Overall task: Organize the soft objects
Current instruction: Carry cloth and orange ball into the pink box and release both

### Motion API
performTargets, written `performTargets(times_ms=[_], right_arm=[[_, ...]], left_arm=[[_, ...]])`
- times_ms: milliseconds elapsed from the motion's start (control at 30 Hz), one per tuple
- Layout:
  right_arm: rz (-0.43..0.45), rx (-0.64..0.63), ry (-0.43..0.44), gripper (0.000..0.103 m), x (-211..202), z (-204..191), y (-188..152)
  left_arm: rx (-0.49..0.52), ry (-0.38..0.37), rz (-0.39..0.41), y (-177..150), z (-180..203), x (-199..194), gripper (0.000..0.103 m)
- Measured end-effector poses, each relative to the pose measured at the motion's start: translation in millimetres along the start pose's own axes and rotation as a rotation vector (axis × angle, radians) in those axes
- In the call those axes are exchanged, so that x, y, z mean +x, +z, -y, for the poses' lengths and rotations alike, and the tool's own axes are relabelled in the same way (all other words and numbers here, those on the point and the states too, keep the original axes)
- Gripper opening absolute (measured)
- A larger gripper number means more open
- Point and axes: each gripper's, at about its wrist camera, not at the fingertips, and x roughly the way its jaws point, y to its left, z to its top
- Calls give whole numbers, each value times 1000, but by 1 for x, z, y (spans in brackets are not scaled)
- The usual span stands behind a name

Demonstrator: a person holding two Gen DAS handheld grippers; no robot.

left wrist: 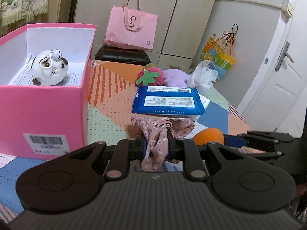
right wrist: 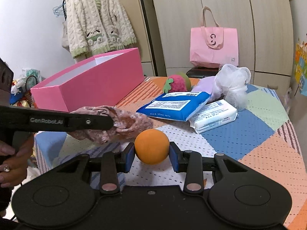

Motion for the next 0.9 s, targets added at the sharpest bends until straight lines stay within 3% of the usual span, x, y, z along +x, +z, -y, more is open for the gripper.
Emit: performTargets(times_ms=[200, 500, 700, 900], right_arm=[[-54, -12, 35, 43, -10, -5, 9], [-114, -37, 114, 43, -21, -20, 22], [-158, -44, 179, 43, -28, -32, 36], [-166, -117, 199, 43, -33, -51, 60]], left_arm=[[15, 25, -25, -3, -3, -18, 16], [-32, 28, -131, -12, -26, -48, 17], [-12, 31, -127, -3, -40, -83, 17], [36, 31, -44, 27, -52, -129, 17]])
